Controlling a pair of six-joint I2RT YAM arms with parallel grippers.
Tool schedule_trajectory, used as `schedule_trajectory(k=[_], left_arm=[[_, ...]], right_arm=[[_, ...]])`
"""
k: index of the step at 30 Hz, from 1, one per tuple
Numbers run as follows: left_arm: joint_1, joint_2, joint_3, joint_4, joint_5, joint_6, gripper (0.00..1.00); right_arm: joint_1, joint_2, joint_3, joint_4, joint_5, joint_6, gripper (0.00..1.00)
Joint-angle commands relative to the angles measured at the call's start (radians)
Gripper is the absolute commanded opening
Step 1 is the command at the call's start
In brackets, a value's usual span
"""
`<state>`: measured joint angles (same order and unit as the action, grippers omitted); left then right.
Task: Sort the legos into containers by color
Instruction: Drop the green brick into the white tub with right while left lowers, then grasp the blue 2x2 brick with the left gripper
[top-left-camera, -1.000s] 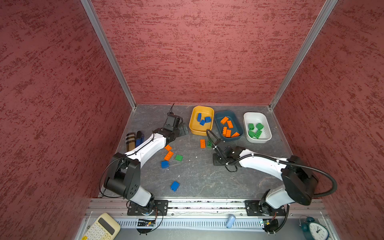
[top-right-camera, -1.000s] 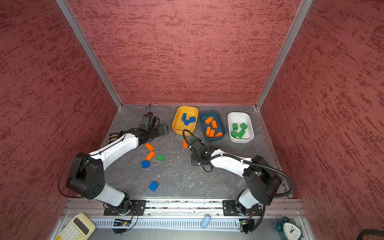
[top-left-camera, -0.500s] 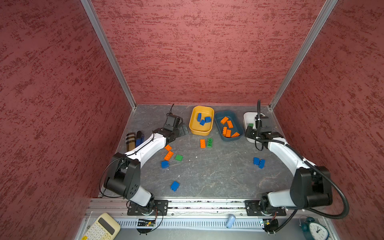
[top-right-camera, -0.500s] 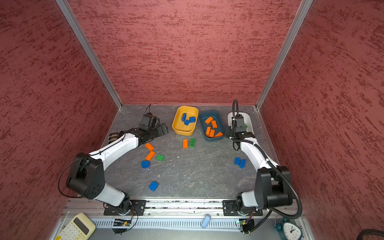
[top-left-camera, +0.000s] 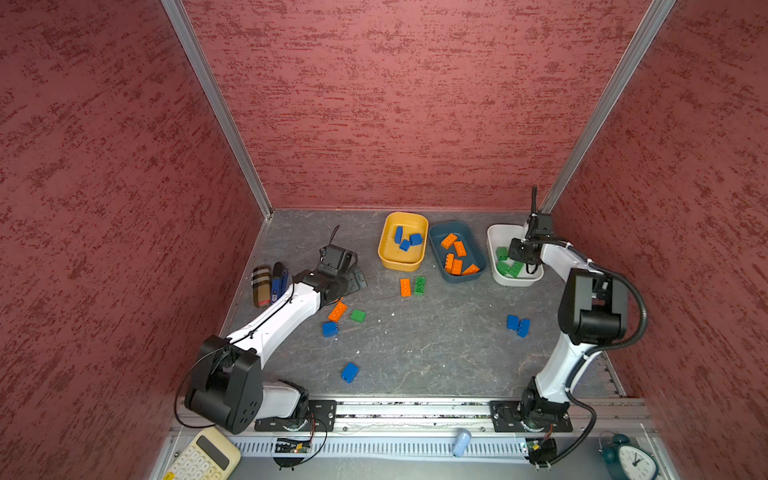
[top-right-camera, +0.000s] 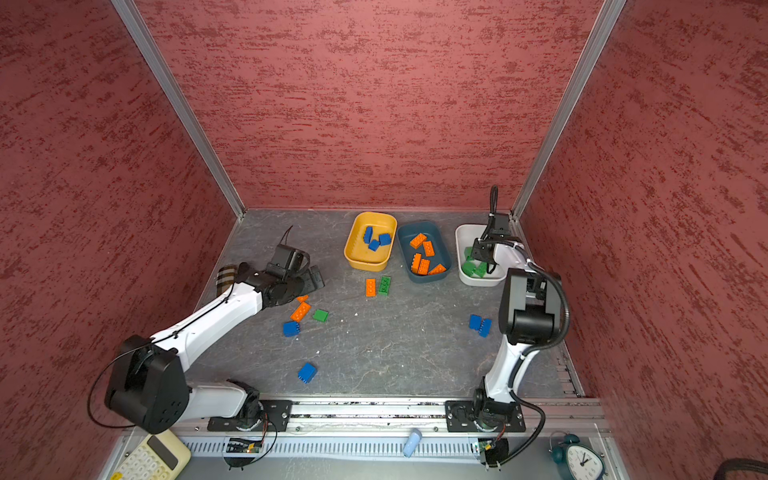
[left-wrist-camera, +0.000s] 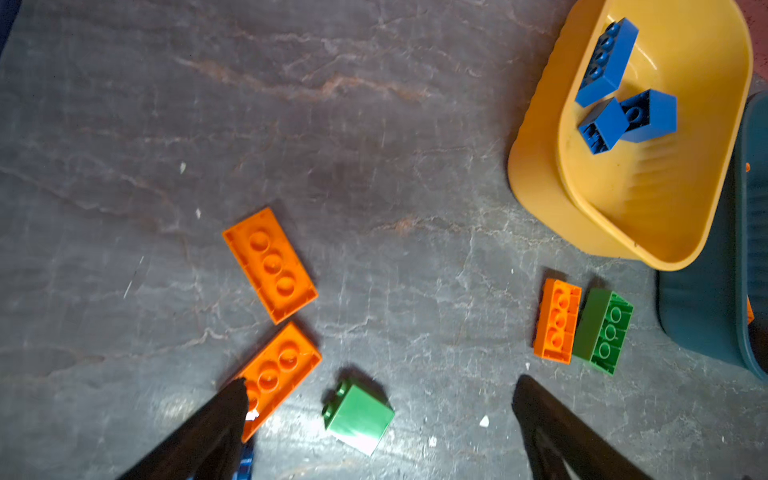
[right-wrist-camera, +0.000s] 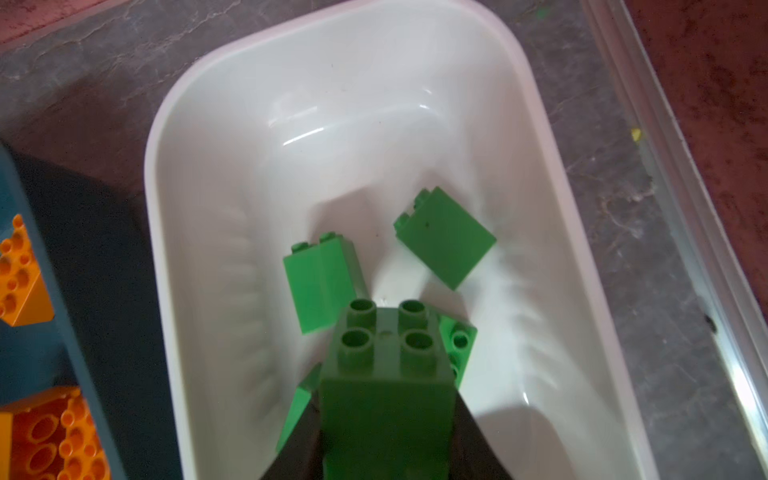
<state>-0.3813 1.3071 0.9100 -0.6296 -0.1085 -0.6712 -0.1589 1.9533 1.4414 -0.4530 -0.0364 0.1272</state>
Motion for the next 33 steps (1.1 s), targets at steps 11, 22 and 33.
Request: schedule_trajectory(k=[11, 22, 33], left_arm=[[-0.139, -0.187, -0.157, -0.324, 0.121, -0.194, 0.99], [-0.251, -0.12, -0.21, -0.272, 0.18, -0.147, 0.99], [-0.41, -0.042, -0.22, -0.285, 0.261, -0.116, 1.0]], right_arm=[[0.02, 0.109, 0.192, 0.027, -0.045, 0.111, 0.63], [0.058, -0.166, -0.1, 0.191, -0.062, 0.207, 0.99], [0.072, -0.394, -0.34, 0.332, -0.097, 0.31, 0.99]])
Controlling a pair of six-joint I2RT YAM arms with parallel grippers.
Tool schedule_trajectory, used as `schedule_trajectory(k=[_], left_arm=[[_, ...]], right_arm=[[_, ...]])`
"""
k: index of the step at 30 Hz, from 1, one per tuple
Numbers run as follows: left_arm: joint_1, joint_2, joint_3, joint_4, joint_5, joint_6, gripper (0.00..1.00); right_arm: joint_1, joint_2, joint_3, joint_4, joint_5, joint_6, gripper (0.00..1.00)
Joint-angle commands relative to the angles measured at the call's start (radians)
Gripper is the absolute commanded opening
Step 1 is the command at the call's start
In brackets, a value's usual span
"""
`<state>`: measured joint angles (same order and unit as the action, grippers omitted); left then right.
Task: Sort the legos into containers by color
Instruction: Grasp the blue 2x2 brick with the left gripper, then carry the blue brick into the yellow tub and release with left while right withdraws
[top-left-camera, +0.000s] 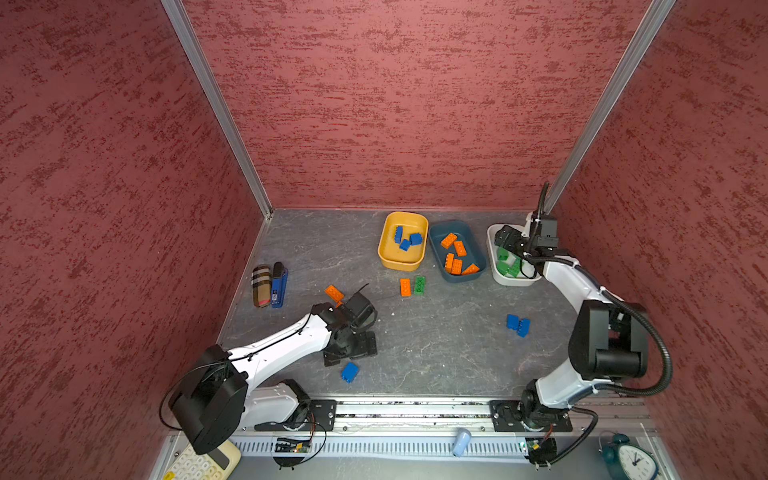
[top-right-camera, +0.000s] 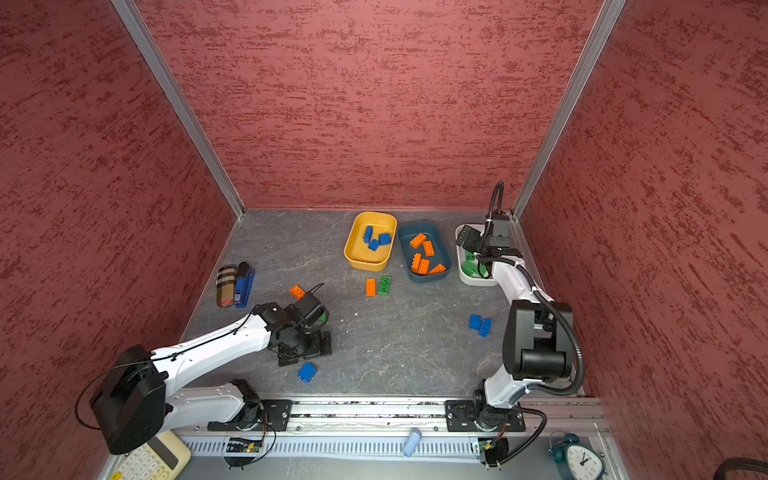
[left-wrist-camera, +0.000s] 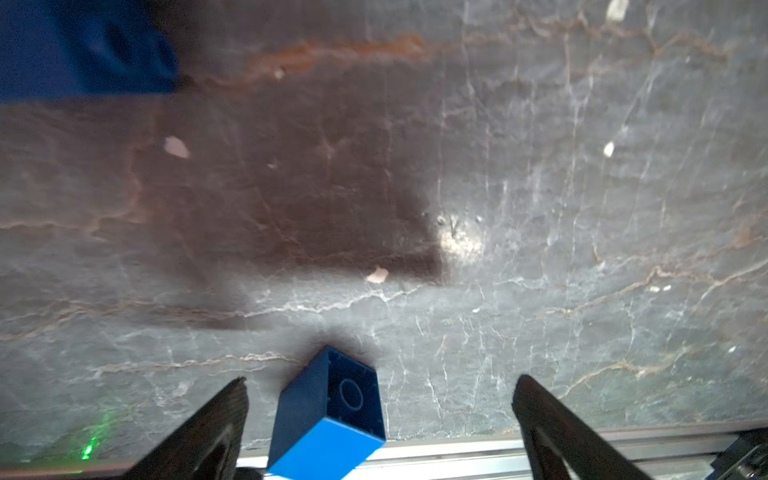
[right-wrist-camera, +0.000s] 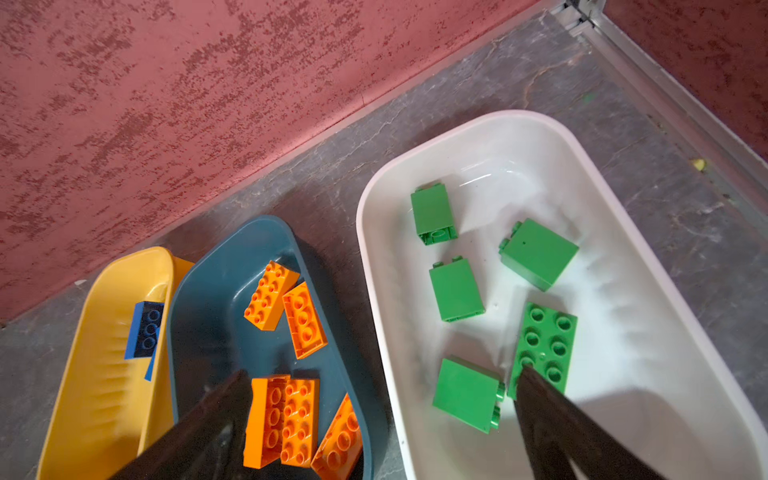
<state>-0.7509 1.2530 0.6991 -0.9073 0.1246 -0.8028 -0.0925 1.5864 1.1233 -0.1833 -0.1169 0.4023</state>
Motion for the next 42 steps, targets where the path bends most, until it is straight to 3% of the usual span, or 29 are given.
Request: schedule_trajectory(k=[1, 13, 23, 31, 38, 42], left_arm=[[-0.066, 0.018, -0.007, -0.02, 0.025, 0.01, 0.98], [-0.211, 0.138, -0.004, -0.072, -0.107, -0.039, 0.62], [-0.224, 0.137, 0.034, -0.063, -0.217, -0.084, 0.34], [-0.163, 0.101, 0.122, -0.011, -0.287, -0.023, 0.3], [-0.028, 0.17, 0.264, 0.137, -0.262, 0.087, 0.29], [0.033, 0.252, 0.369, 0.266, -0.221, 0.141, 0.29]], right_arm=[[0.005, -0.035, -0.028, 0.06, -0.014, 0.036, 0.99], [0.021, -0.049, -0.054, 0.058, -0.015, 0.063, 0.99], [0.029, -0.099, -0.077, 0.048, 0.002, 0.056, 0.99], [0.035, -0.169, -0.157, 0.045, -0.045, 0.077, 0.99], [0.083, -0.256, -0.268, 0.145, -0.291, 0.085, 0.99], [0.148, -0.293, -0.303, 0.172, -0.31, 0.089, 0.99]])
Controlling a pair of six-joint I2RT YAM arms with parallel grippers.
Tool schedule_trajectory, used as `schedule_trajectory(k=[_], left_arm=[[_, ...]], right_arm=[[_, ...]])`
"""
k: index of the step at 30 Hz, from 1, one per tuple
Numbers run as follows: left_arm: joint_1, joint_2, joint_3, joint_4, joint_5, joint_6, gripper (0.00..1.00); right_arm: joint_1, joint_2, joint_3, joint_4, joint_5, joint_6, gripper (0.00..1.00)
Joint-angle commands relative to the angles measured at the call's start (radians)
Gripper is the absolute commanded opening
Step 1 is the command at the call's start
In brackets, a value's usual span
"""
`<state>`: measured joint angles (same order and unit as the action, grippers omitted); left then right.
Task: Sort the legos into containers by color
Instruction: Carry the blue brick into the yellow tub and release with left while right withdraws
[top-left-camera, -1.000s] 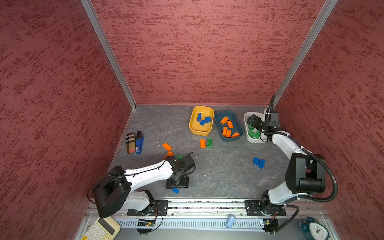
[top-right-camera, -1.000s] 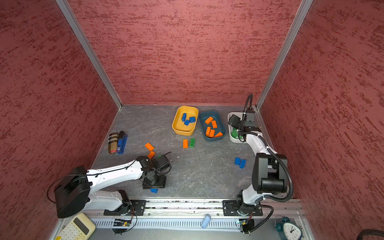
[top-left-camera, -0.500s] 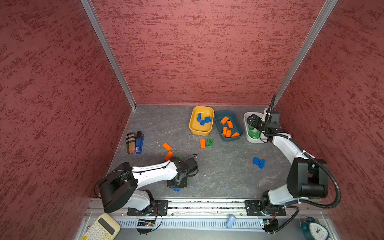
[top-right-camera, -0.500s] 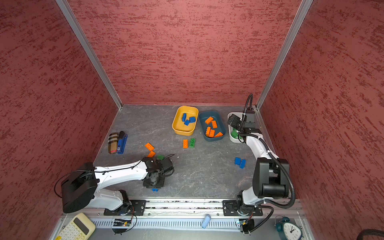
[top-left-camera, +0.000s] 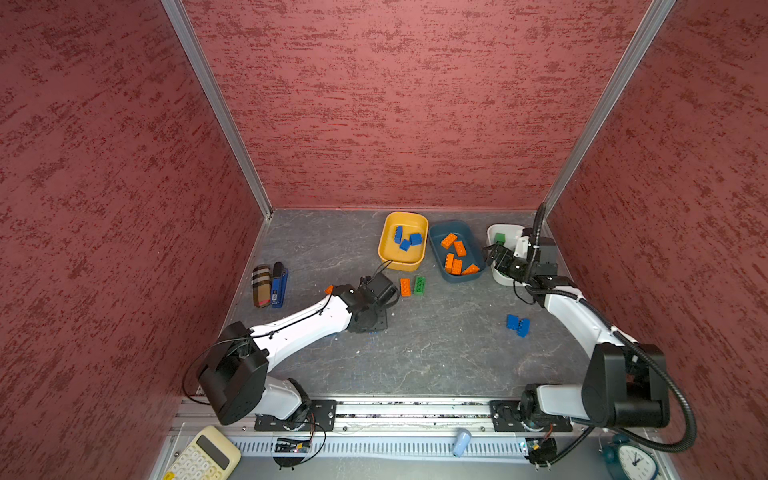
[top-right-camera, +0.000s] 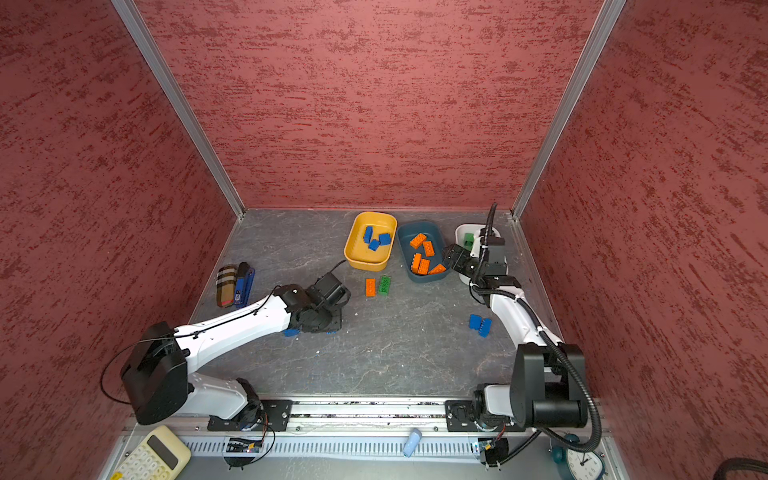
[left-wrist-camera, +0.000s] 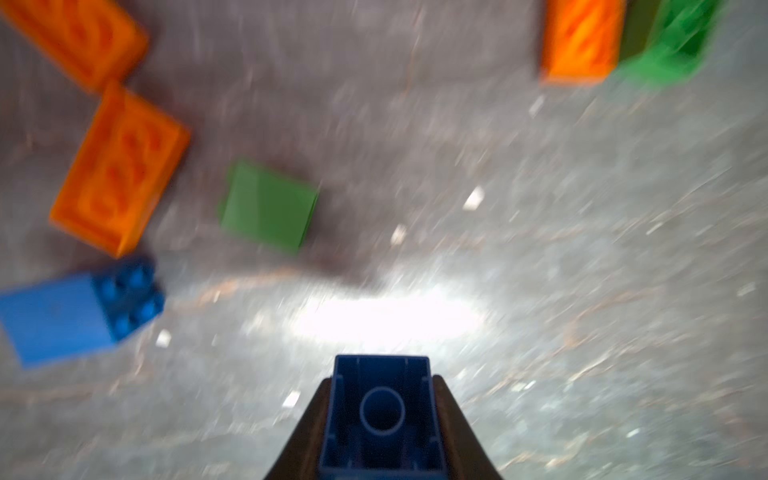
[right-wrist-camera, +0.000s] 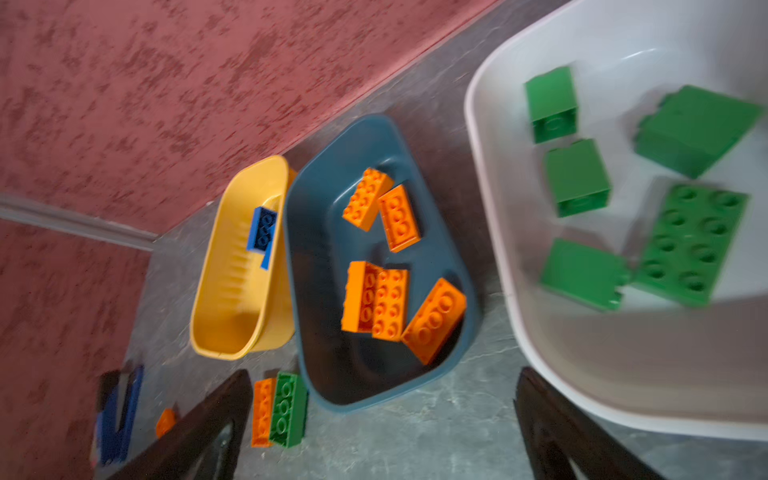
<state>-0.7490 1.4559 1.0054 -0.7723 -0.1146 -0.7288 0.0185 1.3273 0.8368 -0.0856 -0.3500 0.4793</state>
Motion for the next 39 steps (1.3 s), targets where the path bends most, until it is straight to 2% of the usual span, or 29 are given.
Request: schedule_trajectory(k=[1, 8, 11, 16, 23, 28, 34, 37, 38, 39], left_arm=[[0.039, 0.075, 0.094, 0.147, 0.023, 0.08, 0.29], [0.082, 0.272, 0.345, 0.222, 0.028, 0.192, 0.29], [0.106, 0.345, 0.434, 0.231, 0.022, 0.225, 0.29], [0.162, 0.452, 0.567, 0.257, 0.054, 0.259, 0.3], [0.212, 0.616, 0.756, 0.25, 0.041, 0.302, 0.3], [0.23, 0.758, 0.925, 0.158, -0.044, 0.326, 0.31], [0.237, 0.918, 1.11, 0.066, -0.196, 0.353, 0.34], [0.237, 1.001, 1.268, -0.054, -0.219, 0.356, 0.42], [0.235, 1.011, 1.3, -0.078, -0.212, 0.358, 0.47], [0.233, 1.012, 1.314, -0.087, -0.201, 0.366, 0.57]], right_arm=[[0.053, -0.042, -0.023, 0.081, -0.073, 0.012, 0.99], [0.121, -0.096, -0.074, 0.152, -0.012, 0.038, 0.99], [0.12, -0.125, -0.085, 0.126, 0.141, 0.082, 0.99], [0.119, -0.196, -0.156, 0.119, 0.348, 0.044, 0.99], [0.107, -0.243, -0.178, 0.02, 0.405, 0.045, 0.99], [0.051, -0.262, -0.228, 0.03, 0.344, 0.083, 0.99], [0.051, -0.283, -0.246, 0.065, 0.261, 0.043, 0.99], [0.052, -0.274, -0.238, 0.06, 0.184, 0.039, 0.99], [0.056, -0.269, -0.236, 0.057, 0.153, 0.029, 0.99], [0.068, -0.264, -0.233, 0.053, 0.144, 0.023, 0.99]])
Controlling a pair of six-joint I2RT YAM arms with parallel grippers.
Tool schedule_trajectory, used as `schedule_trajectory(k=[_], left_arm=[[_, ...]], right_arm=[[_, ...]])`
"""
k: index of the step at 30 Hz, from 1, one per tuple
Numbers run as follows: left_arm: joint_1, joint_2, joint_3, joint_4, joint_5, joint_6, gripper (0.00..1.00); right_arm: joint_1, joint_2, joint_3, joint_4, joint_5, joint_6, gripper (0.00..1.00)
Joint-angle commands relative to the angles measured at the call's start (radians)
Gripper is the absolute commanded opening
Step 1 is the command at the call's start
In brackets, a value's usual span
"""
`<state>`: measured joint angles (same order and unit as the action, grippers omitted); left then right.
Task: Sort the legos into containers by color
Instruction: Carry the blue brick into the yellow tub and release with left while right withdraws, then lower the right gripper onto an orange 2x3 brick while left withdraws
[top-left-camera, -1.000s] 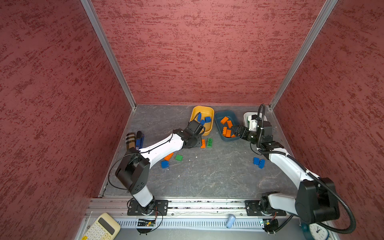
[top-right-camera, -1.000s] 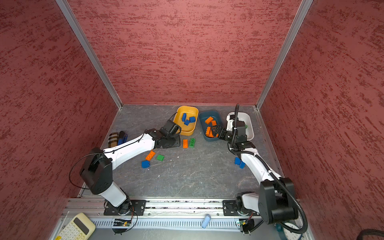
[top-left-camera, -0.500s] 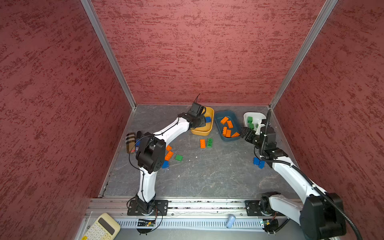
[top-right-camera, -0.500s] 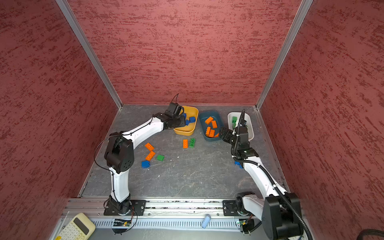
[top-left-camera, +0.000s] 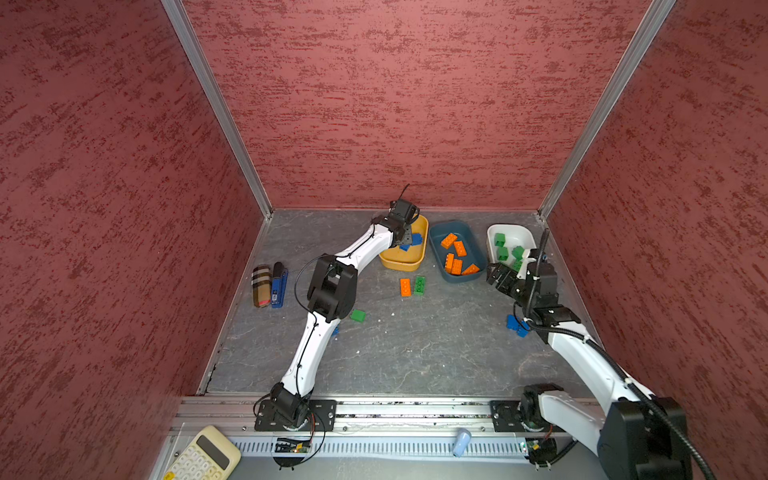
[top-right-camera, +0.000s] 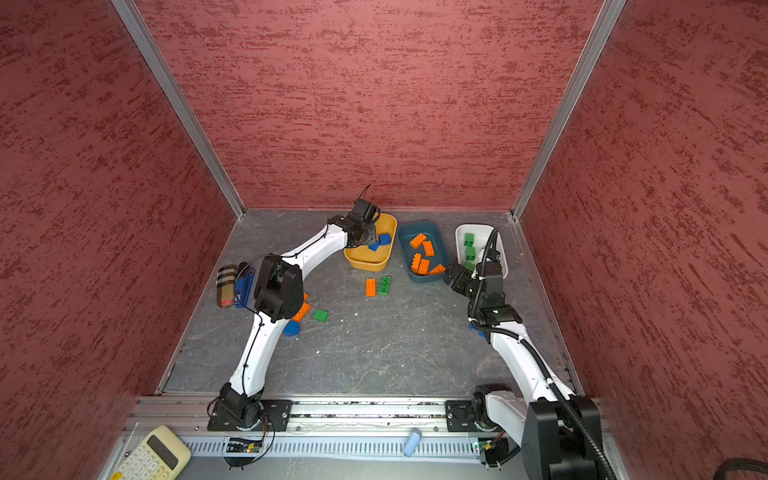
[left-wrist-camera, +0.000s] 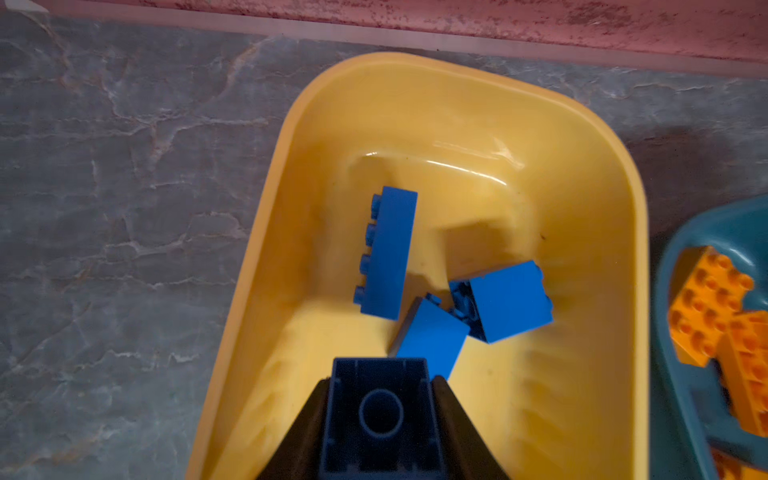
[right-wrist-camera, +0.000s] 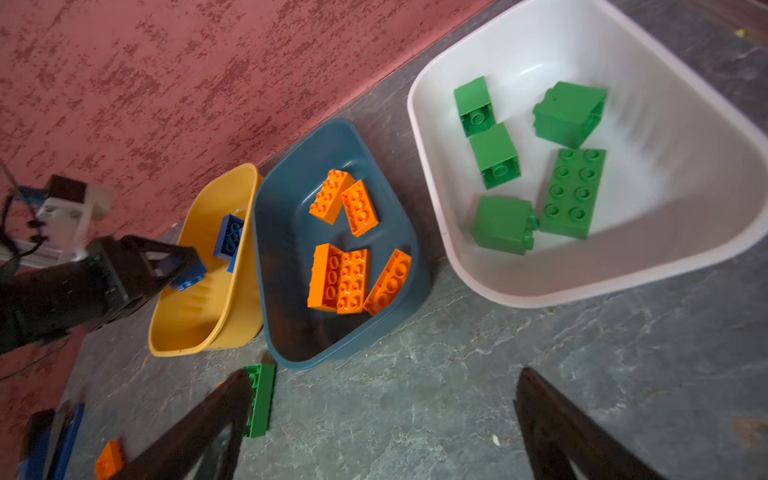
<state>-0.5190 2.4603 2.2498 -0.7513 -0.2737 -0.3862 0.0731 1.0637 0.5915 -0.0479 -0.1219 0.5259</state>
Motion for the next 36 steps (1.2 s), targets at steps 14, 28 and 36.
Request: schedule_trajectory(k=[14, 28, 36], left_arm=[[-0.022, -0.34, -0.333, 0.135, 0.056, 0.067, 0.99], [0.032, -0.79, -0.885, 0.241, -0.059, -0.044, 1.0], [0.119, -0.929, -1.084, 0.222, -0.079, -0.158, 0.99]], right_arm=[[0.284, 0.055, 0.032, 0.062, 0.017, -0.11, 0.98], [0.694, 0.446, 0.205, 0.154, 0.296, -0.04, 0.68], [0.755, 0.708, 0.403, 0.131, 0.38, 0.002, 0.53]])
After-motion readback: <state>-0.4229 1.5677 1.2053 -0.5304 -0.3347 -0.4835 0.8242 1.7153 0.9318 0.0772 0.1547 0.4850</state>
